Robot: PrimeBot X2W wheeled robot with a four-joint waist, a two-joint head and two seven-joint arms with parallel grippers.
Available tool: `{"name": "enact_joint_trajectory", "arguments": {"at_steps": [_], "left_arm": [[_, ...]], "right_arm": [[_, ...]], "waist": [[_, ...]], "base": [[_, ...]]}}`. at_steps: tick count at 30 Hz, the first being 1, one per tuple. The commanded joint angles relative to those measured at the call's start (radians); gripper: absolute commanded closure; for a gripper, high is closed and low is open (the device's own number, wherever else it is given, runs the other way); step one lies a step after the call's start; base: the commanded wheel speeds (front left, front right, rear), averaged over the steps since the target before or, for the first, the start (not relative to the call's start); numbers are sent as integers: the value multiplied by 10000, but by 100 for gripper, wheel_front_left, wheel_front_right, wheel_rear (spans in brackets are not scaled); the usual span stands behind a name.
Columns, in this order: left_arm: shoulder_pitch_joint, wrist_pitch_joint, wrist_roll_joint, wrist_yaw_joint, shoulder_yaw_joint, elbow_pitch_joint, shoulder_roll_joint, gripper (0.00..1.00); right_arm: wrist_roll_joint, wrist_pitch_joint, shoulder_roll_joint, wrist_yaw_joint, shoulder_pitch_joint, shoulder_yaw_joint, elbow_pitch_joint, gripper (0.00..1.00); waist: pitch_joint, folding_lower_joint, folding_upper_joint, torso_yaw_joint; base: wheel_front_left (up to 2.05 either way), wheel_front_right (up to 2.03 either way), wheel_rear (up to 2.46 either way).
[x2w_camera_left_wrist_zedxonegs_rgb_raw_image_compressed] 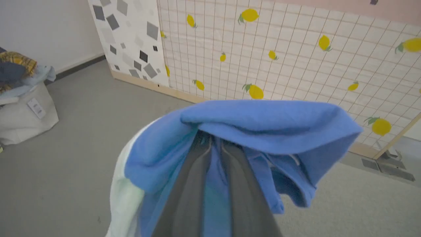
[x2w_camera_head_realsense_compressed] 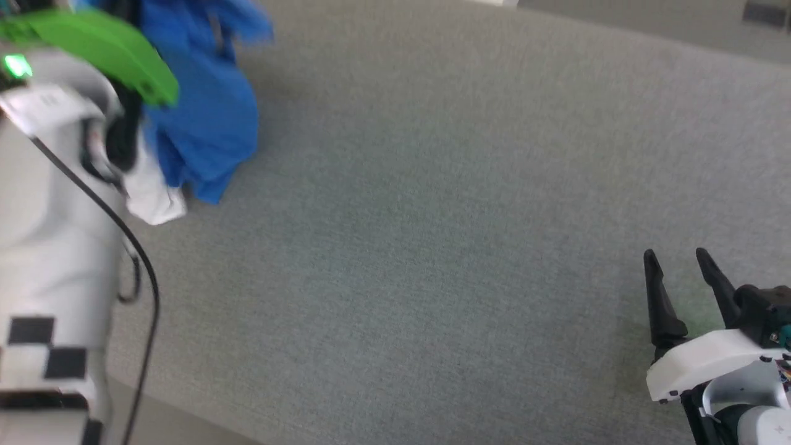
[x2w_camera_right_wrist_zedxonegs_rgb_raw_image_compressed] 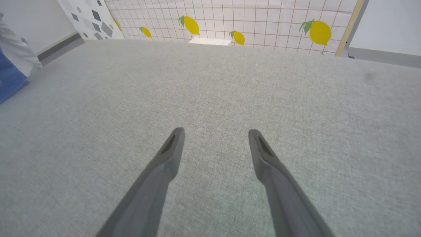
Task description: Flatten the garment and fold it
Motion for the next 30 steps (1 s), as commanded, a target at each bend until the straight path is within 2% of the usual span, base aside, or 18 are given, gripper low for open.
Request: {"name": "enact_joint_trajectory", "arguments": {"at_steps": [1, 5, 10, 15, 19, 24, 30], "left_arm": [[-408, -92, 128, -113, -66, -136, 76, 100], [-1425, 107, 403, -419, -449, -403, 151, 100], [-2565, 740, 534, -806, -1061, -561, -42, 100], [-3338, 714, 176, -999, -1182, -691, -551, 100], [-3703, 774, -464, -1089, -1158, -581, -1273, 100], [-3315, 902, -700, -1193, -1828, -745, -2031, 100], [-1500, 859, -1378, -1247, -2650, -816, -2656, 100]], "right_arm": [[98, -142, -4, -15, -91, -4, 104, 0], [364, -424, -4, -15, -24, -90, 543, 0], [599, -739, -4, -15, 18, -219, 1068, 0], [697, -885, -4, -15, 49, -193, 1405, 0], [659, -906, -4, -15, 85, -247, 1503, 0], [548, -926, -4, -15, 98, -582, 1440, 0], [515, -863, -4, -15, 201, -848, 1326, 0]], "waist": [[-1015, 0, 0, -133], [-1827, 0, 0, -560], [-2691, 0, 0, -1476], [-3150, 0, 0, -2486], [-3256, 0, 0, -3220], [-3201, 0, 0, -3848], [-2976, 0, 0, -4185]], "base": [[0, 0, 0], [0, 0, 0], [0, 0, 0], [0, 0, 0], [0, 0, 0], [0, 0, 0], [0, 0, 0]]}}
